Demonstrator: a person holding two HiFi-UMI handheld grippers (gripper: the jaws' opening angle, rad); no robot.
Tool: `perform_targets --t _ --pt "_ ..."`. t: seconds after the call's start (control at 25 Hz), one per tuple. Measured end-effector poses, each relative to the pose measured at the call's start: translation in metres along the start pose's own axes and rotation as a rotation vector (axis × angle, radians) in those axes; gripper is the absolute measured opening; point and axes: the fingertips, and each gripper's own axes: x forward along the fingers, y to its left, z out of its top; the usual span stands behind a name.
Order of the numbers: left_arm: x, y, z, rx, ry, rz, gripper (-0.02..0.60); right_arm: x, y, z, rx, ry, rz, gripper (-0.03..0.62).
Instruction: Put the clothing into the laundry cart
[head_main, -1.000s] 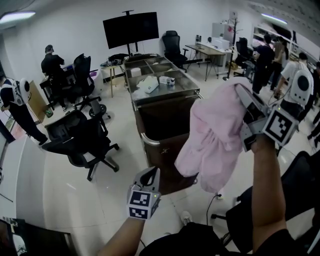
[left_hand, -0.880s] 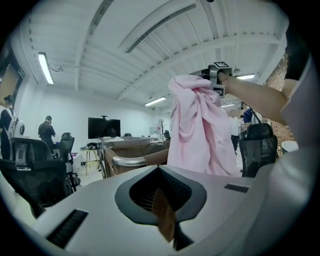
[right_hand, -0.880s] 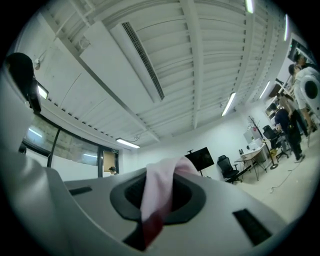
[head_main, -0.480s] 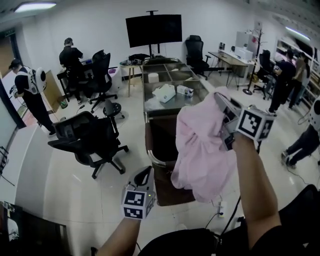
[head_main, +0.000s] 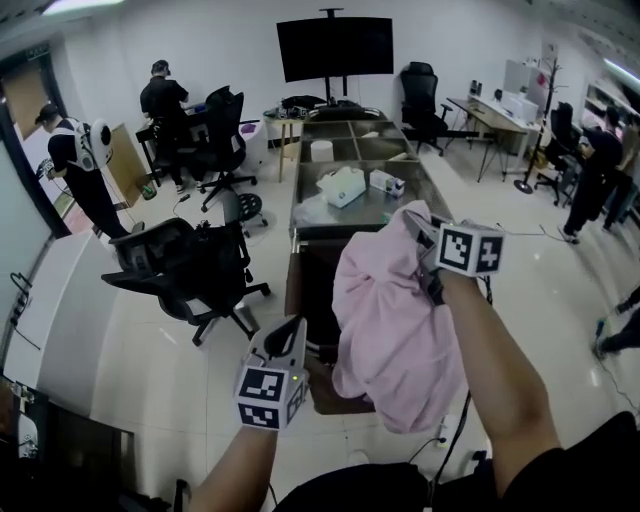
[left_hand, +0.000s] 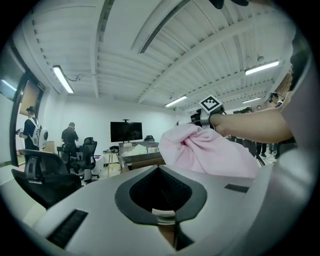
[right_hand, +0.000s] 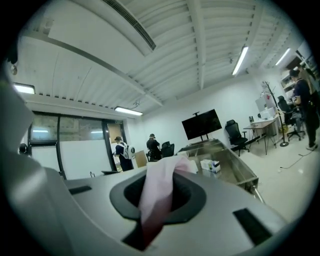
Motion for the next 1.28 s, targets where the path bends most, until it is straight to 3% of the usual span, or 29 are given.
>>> perform_targets --t 0.2,0.36,0.48,0.72,0.92,1.28 --pt "0.007 0.004 0.004 0.005 0.007 0.045 -0.002 0.016 -0.014 -0.038 -0.070 0.160 0.007 0.109" --pt "0.012 0.003 -0.001 -0.002 0.017 0.057 -0.002 0.017 -0.016 -0.070 -0.117 0.311 0.056 0.327" --pt "0.014 -0.001 -0.005 -0.006 0.023 0.051 -0.002 0.009 -0.027 -0.081 -0.118 0.355 0.044 0.328" --pt "0.016 -0.012 -0.009 -0.005 0.019 0.014 -0.002 -0.022 -0.025 -0.066 -0.092 0.262 0.035 0.325" --pt "0.009 -0.019 -0.008 0.004 0.012 -0.022 -0.002 -0.051 -0.012 -0.072 -0.137 0.243 0.013 0.325" --pt "-0.014 -0.034 -0.020 0.016 0.026 -0.109 -0.002 -0.109 0.014 -0.078 -0.101 0.172 -0.047 0.325"
